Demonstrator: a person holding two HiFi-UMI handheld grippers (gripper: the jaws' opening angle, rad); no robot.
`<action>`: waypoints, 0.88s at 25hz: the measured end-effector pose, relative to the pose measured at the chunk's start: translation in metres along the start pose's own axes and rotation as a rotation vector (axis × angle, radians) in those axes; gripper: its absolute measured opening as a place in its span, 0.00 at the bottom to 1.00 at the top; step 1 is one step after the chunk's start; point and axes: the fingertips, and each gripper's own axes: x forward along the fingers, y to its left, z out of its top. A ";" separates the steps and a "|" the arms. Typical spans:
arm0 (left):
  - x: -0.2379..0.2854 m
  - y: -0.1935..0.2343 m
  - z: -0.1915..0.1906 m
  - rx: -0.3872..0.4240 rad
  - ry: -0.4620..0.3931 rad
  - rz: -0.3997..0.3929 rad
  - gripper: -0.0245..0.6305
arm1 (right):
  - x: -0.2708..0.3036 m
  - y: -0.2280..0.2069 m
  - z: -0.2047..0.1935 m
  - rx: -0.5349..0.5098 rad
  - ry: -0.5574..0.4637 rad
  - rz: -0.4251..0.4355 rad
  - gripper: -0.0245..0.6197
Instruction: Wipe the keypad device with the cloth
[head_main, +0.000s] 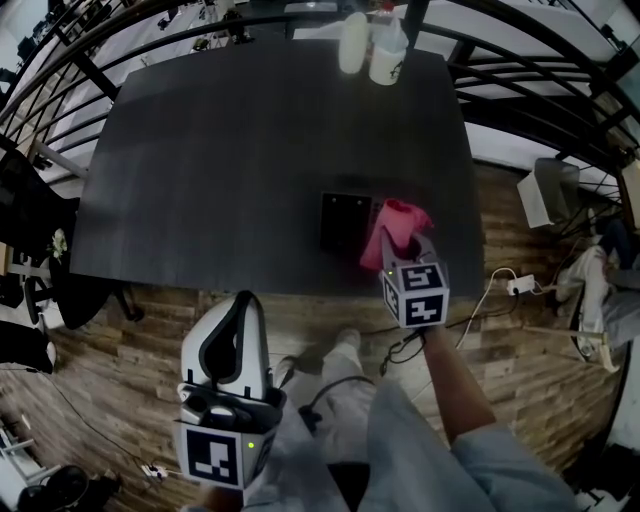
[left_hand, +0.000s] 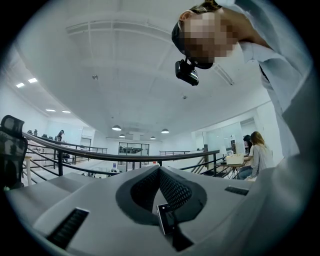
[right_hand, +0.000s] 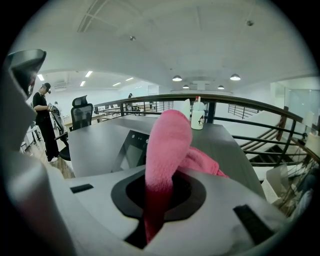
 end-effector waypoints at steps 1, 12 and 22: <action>0.000 0.001 0.000 0.000 0.000 0.000 0.05 | 0.000 0.002 -0.003 0.003 0.006 0.001 0.08; -0.001 0.010 -0.004 -0.008 0.003 0.013 0.05 | 0.005 0.017 -0.024 0.008 0.042 -0.003 0.08; -0.004 0.018 -0.004 -0.013 0.005 0.023 0.05 | 0.012 0.049 -0.032 -0.030 0.075 0.048 0.08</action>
